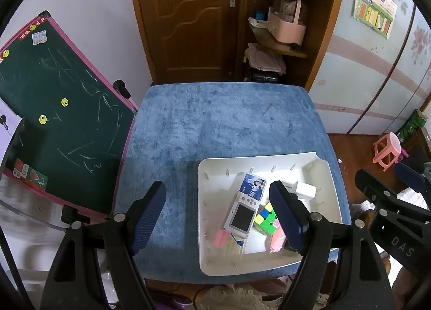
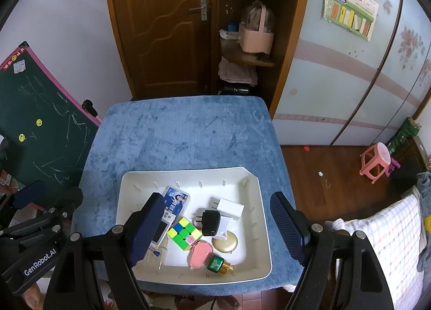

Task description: Organize rigid objects

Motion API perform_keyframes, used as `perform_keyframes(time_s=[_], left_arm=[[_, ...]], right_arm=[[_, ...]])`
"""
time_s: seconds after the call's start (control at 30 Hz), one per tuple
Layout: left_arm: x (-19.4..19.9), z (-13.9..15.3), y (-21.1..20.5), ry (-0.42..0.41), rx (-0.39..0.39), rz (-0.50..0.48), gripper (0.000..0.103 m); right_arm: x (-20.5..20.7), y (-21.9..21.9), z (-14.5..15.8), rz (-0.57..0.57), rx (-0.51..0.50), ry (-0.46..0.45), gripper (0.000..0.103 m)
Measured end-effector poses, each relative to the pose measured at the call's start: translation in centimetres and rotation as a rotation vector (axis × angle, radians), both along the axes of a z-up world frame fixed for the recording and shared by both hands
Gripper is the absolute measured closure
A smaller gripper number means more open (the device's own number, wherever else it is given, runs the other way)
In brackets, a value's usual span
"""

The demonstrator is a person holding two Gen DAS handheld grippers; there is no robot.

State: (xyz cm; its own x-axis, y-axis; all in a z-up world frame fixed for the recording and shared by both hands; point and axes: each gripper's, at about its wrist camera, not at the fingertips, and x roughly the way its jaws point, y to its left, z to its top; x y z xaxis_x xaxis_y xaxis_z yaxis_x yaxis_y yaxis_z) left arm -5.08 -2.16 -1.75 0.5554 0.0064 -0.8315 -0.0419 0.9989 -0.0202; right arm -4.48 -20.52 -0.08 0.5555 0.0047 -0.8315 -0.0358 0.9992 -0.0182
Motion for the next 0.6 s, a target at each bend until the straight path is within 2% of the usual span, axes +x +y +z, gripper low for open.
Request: perform_keyframes(time_s=[0.6], left_arm=[[0.74,-0.23,0.37,0.005,0.015,0.003,0.021]], right_arm=[[0.6,0.54,-0.39,0.011,-0.009,0.005,0.022]])
